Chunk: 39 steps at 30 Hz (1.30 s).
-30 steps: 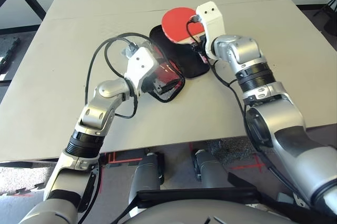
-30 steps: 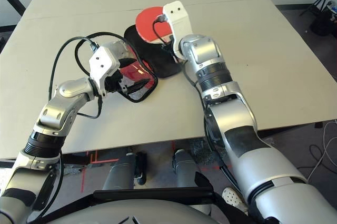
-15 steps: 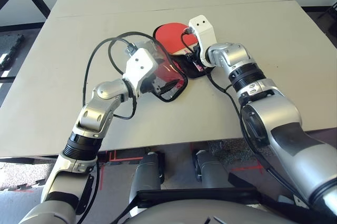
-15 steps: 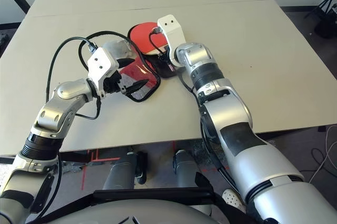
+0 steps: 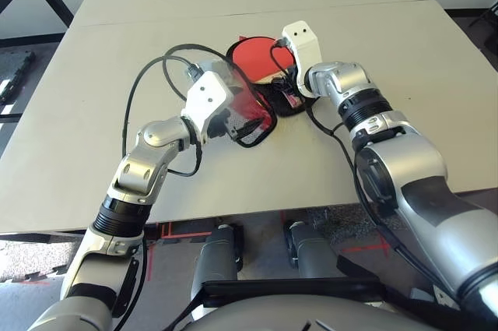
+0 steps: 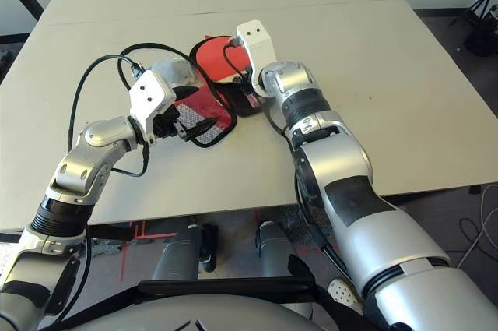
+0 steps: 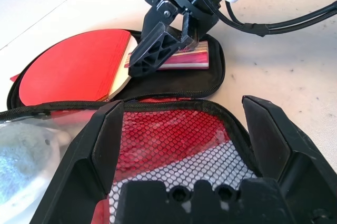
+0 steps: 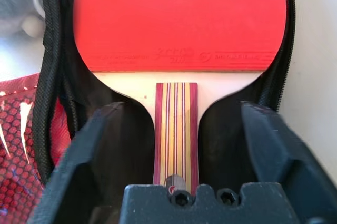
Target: Store the ping-pong paddle in its case and zip it.
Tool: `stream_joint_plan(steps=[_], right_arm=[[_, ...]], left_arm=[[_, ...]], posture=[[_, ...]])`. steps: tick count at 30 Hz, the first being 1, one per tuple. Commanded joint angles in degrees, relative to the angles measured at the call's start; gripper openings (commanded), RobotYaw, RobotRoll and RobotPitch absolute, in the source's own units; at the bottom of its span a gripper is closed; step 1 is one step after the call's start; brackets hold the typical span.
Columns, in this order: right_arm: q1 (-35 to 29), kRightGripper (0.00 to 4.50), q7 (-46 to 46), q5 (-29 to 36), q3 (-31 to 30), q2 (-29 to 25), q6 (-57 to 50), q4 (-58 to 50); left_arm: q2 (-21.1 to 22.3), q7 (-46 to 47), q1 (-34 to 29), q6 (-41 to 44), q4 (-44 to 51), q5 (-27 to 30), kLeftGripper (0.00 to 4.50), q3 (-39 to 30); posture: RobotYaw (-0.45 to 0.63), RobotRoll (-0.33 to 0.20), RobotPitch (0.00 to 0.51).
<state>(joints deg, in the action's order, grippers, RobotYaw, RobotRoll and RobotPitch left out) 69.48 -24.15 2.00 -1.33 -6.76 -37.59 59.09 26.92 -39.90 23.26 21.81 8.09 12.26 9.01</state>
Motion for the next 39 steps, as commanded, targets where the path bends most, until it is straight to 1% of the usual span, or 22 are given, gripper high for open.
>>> stream_joint_plan(steps=[1, 4, 6, 8, 13, 15, 19, 22, 25, 28, 31, 33, 37, 39], right_arm=[[-0.9, 4.45, -4.8, 1.2, 0.1, -2.0, -2.2, -3.8], [-2.5, 4.45, -8.7, 1.6, -0.5, -4.0, -3.4, -6.9], [-4.7, 4.45, -14.0, 2.3, -1.4, -7.0, -3.5, -11.0], [-6.3, 4.45, -16.6, 3.0, -1.1, -8.7, -3.1, -13.7], [-9.1, 4.45, -17.9, 4.4, 0.7, -10.8, -0.7, -16.6], [-9.8, 4.45, -17.7, 4.9, 1.2, -11.4, -0.3, -17.1], [-11.1, 4.45, -16.9, 6.0, 2.6, -12.5, -0.4, -17.5], [-12.0, 4.45, -16.7, 6.5, 3.2, -13.3, 0.0, -17.6], [-12.3, 4.45, -16.6, 6.9, 3.4, -13.7, 0.0, -17.7], [-12.3, 4.45, -16.8, 7.0, 3.5, -14.2, 0.2, -17.5], [-11.9, 4.45, -16.6, 7.2, 3.8, -14.6, -0.2, -16.7], [-11.6, 4.45, -15.9, 7.5, 4.7, -14.8, -0.3, -16.3], [-11.4, 4.45, -14.9, 8.0, 6.1, -15.5, 0.2, -16.2], [-11.6, 4.45, -15.7, 8.2, 6.0, -16.4, 0.0, -15.8]], left_arm=[[1.1, -0.1, -0.9, 0.4, 1.1, 0.3, 4.50, -2.0], [2.1, -0.4, -0.9, 2.0, 2.9, 2.0, 4.50, -4.0], [3.1, 0.2, -0.9, 3.0, 3.5, 3.3, 4.50, -7.3], [3.9, 0.2, -1.5, 3.1, 3.7, 4.0, 4.50, -9.5], [6.2, 1.1, -1.4, 2.1, 1.7, 4.2, 4.50, -14.9], [8.2, 0.6, -1.6, 1.7, 0.6, 4.0, 4.50, -16.8], [14.0, -2.0, -3.5, 0.4, -2.6, 3.1, 4.50, -19.3], [16.5, -3.4, -5.2, 0.0, -3.9, 3.7, 4.50, -21.0], [18.8, -4.7, -6.9, -1.3, -5.8, 2.8, 4.50, -21.3], [20.5, -6.0, -8.7, -2.4, -7.1, 1.3, 4.50, -19.6], [19.9, -6.3, -9.3, -3.3, -7.1, -0.5, 4.50, -16.4], [18.8, -5.7, -8.8, -3.8, -6.8, -1.5, 4.50, -14.5], [15.1, -4.8, -5.9, -3.0, -6.1, -2.1, 4.50, -10.9], [12.4, -5.0, -3.2, -2.7, -5.4, -2.8, 4.50, -7.5]], posture=[[0.11, 0.000, 0.173], [0.11, 0.000, 0.173], [0.12, 0.000, 0.178], [0.12, 0.000, 0.179], [0.12, 0.000, 0.181], [0.12, 0.000, 0.182], [0.12, 0.000, 0.183], [0.12, 0.000, 0.183], [0.12, 0.000, 0.184], [0.12, 0.000, 0.184], [0.11, 0.000, 0.183], [0.11, 0.000, 0.183], [0.11, 0.000, 0.183], [0.08, 0.000, 0.181]])
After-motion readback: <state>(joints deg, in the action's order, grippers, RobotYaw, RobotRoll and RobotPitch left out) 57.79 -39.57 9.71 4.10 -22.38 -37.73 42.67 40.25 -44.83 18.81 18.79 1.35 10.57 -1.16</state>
